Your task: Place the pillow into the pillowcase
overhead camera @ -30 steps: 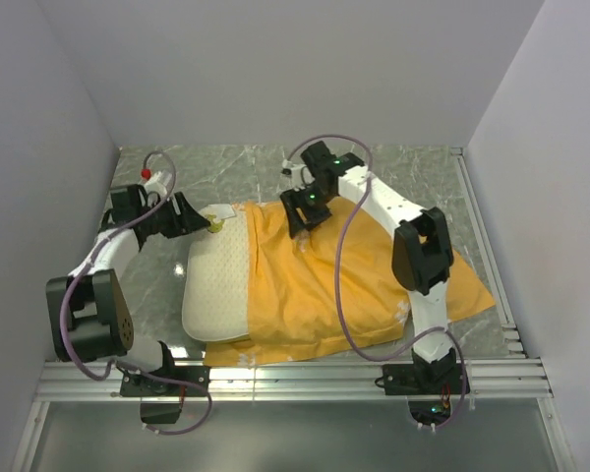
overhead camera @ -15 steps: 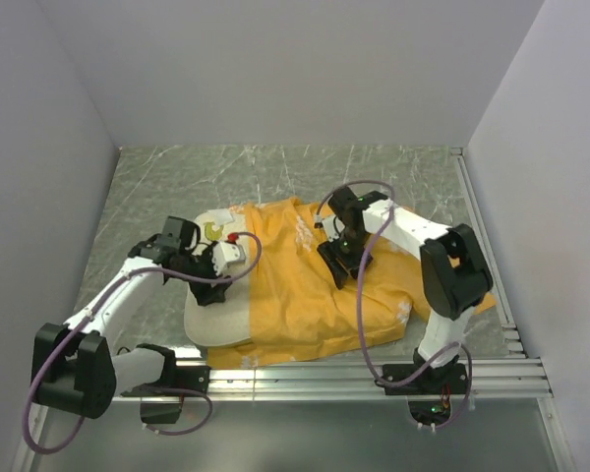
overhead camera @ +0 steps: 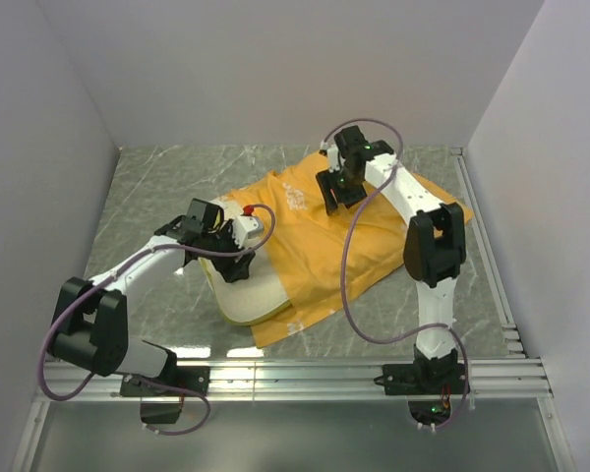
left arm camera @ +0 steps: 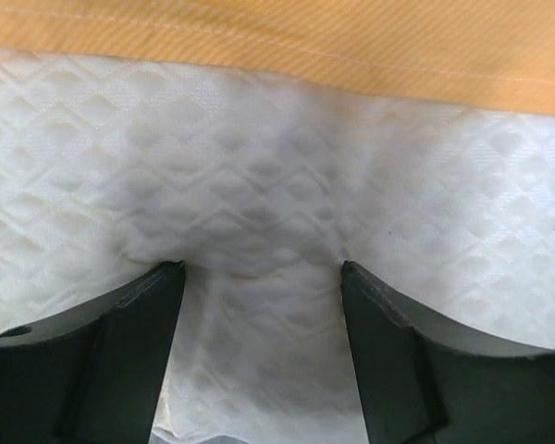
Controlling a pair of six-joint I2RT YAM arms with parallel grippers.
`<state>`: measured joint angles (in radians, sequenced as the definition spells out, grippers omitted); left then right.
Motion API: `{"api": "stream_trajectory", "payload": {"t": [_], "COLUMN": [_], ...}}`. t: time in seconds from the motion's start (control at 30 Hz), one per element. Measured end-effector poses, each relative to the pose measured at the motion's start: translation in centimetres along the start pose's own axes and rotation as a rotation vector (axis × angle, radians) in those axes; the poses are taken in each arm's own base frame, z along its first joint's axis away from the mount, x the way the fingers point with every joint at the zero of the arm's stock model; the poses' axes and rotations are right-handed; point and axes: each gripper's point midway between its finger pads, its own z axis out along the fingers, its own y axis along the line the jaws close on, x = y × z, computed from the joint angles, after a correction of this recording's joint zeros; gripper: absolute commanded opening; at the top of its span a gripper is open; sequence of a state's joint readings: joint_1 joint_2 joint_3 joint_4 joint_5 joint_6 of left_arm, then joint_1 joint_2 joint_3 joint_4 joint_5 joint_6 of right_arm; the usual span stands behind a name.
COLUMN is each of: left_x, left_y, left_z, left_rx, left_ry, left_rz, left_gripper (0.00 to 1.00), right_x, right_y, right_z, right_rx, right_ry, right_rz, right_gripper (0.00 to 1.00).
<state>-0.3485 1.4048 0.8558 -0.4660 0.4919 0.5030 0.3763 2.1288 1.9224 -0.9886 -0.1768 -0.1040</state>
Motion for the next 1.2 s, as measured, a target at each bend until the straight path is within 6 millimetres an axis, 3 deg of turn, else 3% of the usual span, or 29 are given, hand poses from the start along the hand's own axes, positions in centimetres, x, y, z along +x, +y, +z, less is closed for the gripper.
{"api": "stream_trajectory", "payload": {"t": [0.07,0.17,0.3,0.37,0.43,0.5,0.63,0.73,0.83,0.93,0.97,1.03,1.07,1.13,1.2], "left_x": [-0.8,-2.0,-3.3,-3.3,-2.7,-2.3,-2.2,-2.2,-2.2,-2.3,-2.4,-2.6,-2.7,-2.8,-3.1], "left_y": [0.0,-1.0,-3.3,-4.9,-6.4,-7.4,-7.5,-7.5,-7.5,-7.7,-7.9,-8.5,-9.1,-10.3,-11.7], "left_z": [-0.4,-1.3,-1.7,-1.0,0.0,0.7,1.4,1.5,1.5,1.4,1.3,1.0,0.8,0.1,-0.5], "left_rx": [-0.007,-0.017,-0.014,0.011,0.040,0.058,0.053,0.049,0.051,0.061,0.069,0.102,0.128,0.191,0.245], "left_ry": [-0.017,-0.040,-0.062,-0.051,-0.022,-0.003,0.011,0.012,0.013,0.006,0.001,-0.014,-0.023,-0.041,-0.067], "left_rz": [0.006,0.038,0.106,0.139,0.163,0.171,0.160,0.156,0.156,0.160,0.162,0.170,0.178,0.194,0.206], "left_gripper": [0.79,0.81,0.82,0.83,0.83,0.82,0.83,0.83,0.83,0.84,0.84,0.85,0.86,0.88,0.88], "right_x": [-1.0,1.0,6.6,10.4,13.4,16.1,20.2,21.1,20.4,19.8,19.7,19.5,19.5,19.2,18.9], "right_y": [-0.4,-0.3,-2.7,-4.9,-5.7,-5.3,-4.7,-5.9,-6.6,-7.1,-7.1,-6.8,-6.4,-5.6,-4.7], "right_z": [-1.4,-4.9,-9.7,-10.7,-10.0,-7.8,-3.5,-1.7,-1.4,-1.1,-0.8,-0.2,0.1,0.3,0.3], "right_rx": [0.003,-0.038,-0.117,-0.121,-0.149,-0.207,-0.301,-0.320,-0.351,-0.352,-0.356,-0.373,-0.383,-0.401,-0.416], "right_ry": [-0.074,-0.146,-0.295,-0.349,-0.364,-0.328,-0.219,-0.178,-0.188,-0.213,-0.214,-0.205,-0.195,-0.182,-0.177], "right_rz": [0.025,0.123,0.356,0.497,0.591,0.664,0.815,0.914,0.963,0.956,0.955,0.946,0.940,0.911,0.872], "right_gripper": [0.69,0.69,0.70,0.72,0.72,0.73,0.73,0.74,0.74,0.55,0.37,0.23,0.09,0.00,0.00]}}
